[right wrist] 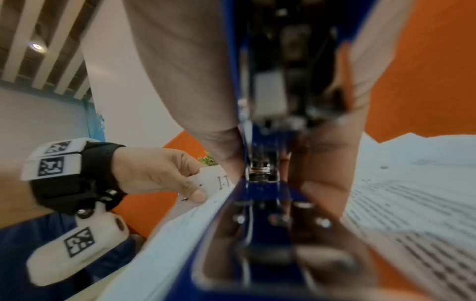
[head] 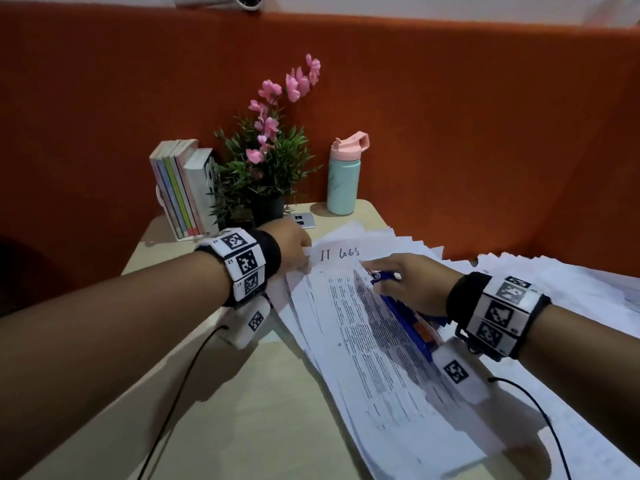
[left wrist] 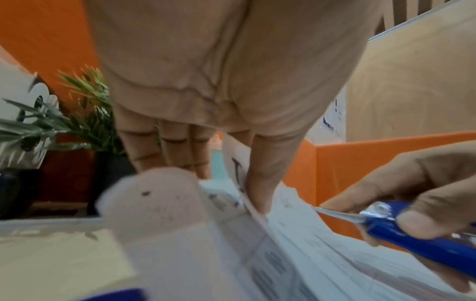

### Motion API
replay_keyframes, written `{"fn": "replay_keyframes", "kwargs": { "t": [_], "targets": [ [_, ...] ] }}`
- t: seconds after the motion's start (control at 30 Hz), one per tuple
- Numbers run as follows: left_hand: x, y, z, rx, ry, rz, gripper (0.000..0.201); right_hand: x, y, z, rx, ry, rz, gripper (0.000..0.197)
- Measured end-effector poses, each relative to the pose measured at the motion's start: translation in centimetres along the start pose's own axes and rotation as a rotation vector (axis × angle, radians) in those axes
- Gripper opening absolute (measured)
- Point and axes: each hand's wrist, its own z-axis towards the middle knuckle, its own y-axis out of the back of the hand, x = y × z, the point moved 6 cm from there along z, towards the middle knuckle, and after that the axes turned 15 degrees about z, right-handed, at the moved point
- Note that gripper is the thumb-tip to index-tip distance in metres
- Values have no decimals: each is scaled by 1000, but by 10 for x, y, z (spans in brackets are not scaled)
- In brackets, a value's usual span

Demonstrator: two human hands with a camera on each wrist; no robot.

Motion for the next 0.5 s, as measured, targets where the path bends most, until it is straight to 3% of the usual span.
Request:
{"fn": "replay_keyframes", "kwargs": {
  "t": [0.07, 0.13, 0.23, 0.33, 0.4, 0.5],
  "targets": [
    [1, 10, 6, -58, -62, -23, 34, 8, 6, -6, 1, 16, 26, 45],
    [-2, 17, 11, -58, -132, -67, 22, 13, 8, -9, 30, 23, 32, 43],
    [-4, 25, 19, -199, -140, -231, 36, 14, 0, -14, 110, -5, 15, 43],
    [5, 16, 24, -279, 38, -537, 73, 8, -12, -15, 157, -21, 0, 44],
    [12, -3, 21, -173, 199, -618, 86, 3, -18, -15, 157, -44, 1, 44],
    [16, -40, 13, 59, 295, -848, 57, -4, -23, -13, 158, -79, 24, 44]
  ]
}}
